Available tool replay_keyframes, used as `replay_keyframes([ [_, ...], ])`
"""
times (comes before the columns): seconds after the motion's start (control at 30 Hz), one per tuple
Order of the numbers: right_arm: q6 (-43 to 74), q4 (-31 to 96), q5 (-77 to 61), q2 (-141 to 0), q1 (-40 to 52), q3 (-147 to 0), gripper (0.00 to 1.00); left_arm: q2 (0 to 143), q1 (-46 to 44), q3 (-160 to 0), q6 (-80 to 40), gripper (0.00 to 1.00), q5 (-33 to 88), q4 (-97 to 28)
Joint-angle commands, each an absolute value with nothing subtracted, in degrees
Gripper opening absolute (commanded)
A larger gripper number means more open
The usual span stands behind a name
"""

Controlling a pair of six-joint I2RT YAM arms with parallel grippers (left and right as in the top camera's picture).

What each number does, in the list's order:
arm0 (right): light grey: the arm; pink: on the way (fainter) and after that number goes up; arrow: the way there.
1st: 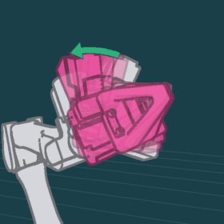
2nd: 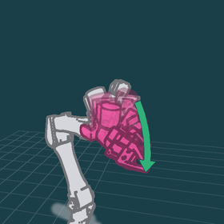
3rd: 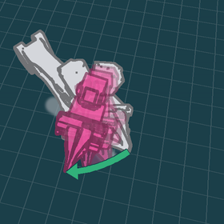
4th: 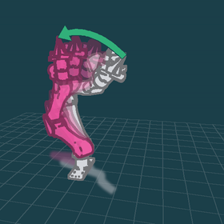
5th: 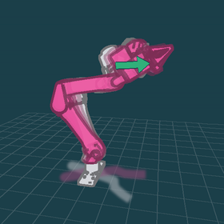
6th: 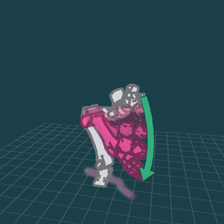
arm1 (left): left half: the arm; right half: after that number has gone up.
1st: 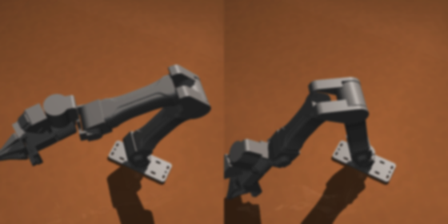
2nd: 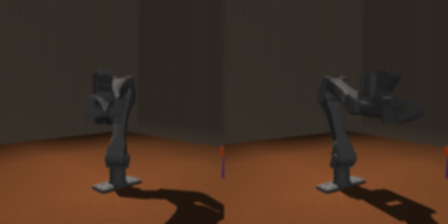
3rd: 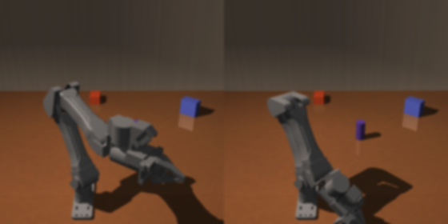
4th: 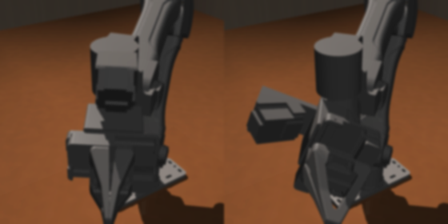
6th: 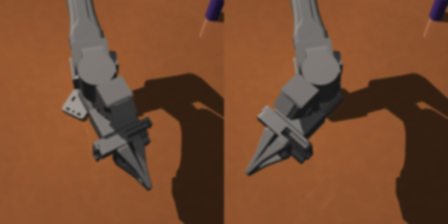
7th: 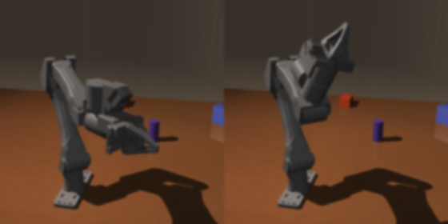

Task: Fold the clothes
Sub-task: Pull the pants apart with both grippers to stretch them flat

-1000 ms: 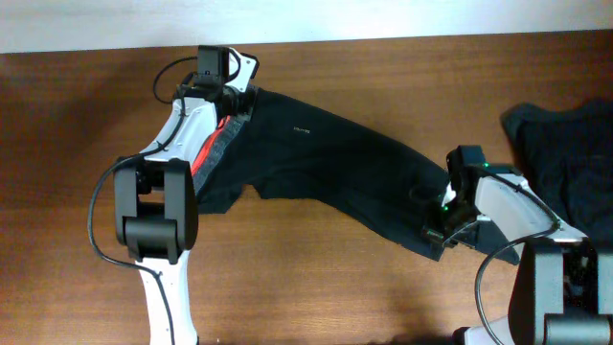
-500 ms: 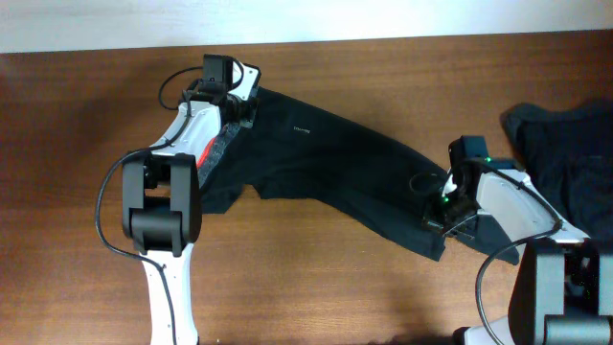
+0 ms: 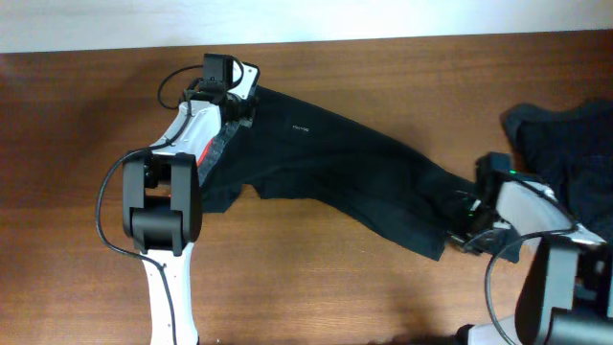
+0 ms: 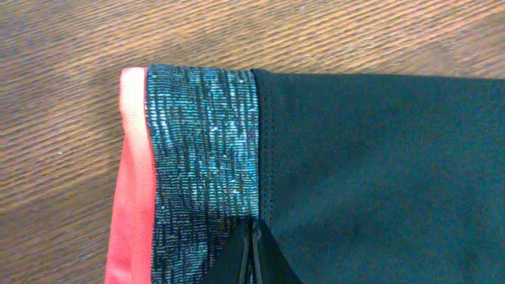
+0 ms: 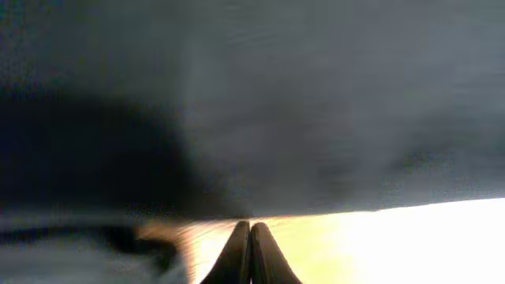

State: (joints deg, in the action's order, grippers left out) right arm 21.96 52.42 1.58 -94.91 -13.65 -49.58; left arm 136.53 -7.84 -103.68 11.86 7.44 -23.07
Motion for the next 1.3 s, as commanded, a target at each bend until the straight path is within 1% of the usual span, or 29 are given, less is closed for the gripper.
replay_keyframes([
  [0.0,18.24,52.47,-0.27,-94.94,-17.26,-48.99,0.04,139.55,-6.24,-103.79,12.80,0.04,4.69,-23.79],
  [0.07,14.76,52.86,-5.45,-94.56,-18.24,-50.02,0.04,139.55,-5.87,-103.79,12.80,0.04,4.71,-23.99],
  [0.27,13.72,60.23,-9.87,-90.00,-18.11,-57.95,0.04,139.55,-5.08,-103.79,12.75,0.04,6.72,-24.23],
  [0.4,13.78,60.36,-13.89,-87.46,-16.38,-57.58,0.04,139.55,-5.13,-103.79,12.75,0.04,7.92,-23.97],
  [0.5,13.96,57.43,-15.31,-87.96,-14.55,-55.66,0.04,139.55,-5.23,-103.79,12.75,0.04,7.90,-23.99],
  [0.67,14.00,47.90,-17.41,-90.30,-11.14,-50.06,0.04,139.55,-5.17,-103.79,12.73,0.04,7.90,-24.12],
  [0.73,13.98,45.93,-17.37,-91.37,-10.41,-49.12,0.04,139.55,-5.19,-103.79,12.73,0.04,7.90,-24.27],
  [0.93,13.93,44.51,-17.34,-93.38,-10.13,-48.25,0.04,139.55,-5.19,-103.79,12.71,0.04,7.90,-24.32],
  [1.13,13.98,35.11,-17.32,-94.70,-10.13,-41.76,0.04,139.55,-5.19,-103.79,12.71,0.04,7.90,-24.91],
  [1.2,14.13,32.51,-15.86,-95.33,-10.13,-39.44,0.04,139.55,-5.19,-103.79,12.71,0.04,7.88,-24.91],
  [1.27,17.78,32.91,-10.26,-95.64,-10.50,-38.28,0.04,139.55,-5.10,-103.79,12.73,0.04,7.79,-25.02],
])
